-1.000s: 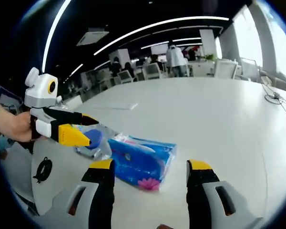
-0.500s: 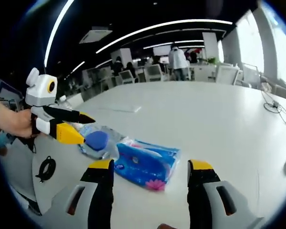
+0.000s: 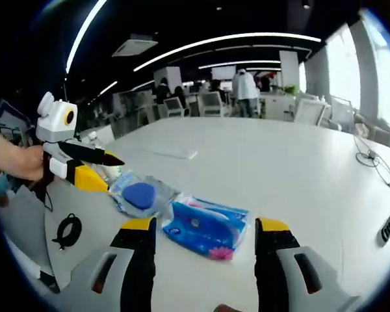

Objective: Arrange the tabletop items into an orderly group along one side of the table until the central work area is clear of visible clutter.

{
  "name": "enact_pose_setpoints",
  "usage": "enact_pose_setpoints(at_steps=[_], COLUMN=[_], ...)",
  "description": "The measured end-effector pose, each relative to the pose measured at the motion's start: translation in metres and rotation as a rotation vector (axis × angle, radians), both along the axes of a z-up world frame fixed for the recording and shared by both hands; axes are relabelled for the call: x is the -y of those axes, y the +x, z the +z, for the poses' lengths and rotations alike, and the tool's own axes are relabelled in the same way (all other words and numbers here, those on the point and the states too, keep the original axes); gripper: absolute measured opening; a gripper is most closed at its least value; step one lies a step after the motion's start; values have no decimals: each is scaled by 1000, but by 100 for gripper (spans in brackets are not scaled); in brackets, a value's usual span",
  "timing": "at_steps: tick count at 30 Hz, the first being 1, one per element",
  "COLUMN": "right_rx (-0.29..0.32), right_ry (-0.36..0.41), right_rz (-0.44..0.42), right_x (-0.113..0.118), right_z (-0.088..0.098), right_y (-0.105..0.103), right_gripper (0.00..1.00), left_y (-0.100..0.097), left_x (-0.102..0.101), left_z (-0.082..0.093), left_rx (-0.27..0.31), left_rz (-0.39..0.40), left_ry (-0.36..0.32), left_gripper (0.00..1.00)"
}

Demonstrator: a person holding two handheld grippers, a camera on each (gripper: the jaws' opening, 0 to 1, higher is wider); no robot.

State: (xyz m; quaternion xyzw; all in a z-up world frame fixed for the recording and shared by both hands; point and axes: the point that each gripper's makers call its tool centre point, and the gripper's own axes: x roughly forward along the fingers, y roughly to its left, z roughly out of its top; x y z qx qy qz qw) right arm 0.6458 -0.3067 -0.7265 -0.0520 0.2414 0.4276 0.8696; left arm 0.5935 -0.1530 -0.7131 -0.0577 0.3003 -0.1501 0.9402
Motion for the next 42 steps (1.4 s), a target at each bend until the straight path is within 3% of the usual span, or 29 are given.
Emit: enact_pose_setpoints(at_steps=[18, 31, 42], right_rx=[23, 27, 14], right_ry=[-15, -22, -32], right_rz=[-2, -18, -16], right_x=[-4, -13, -31], right_z=[14, 14, 6], right_y=[-26, -49, -76], right_gripper=[58, 57, 57], left_y=[-35, -62, -89], left_x=[-27, -45, -71], left_z=[12, 9, 5], left_rx=[16, 6, 1], left_rz=[2, 5, 32], left_ry=[14, 9, -4], left_gripper=[67, 65, 64])
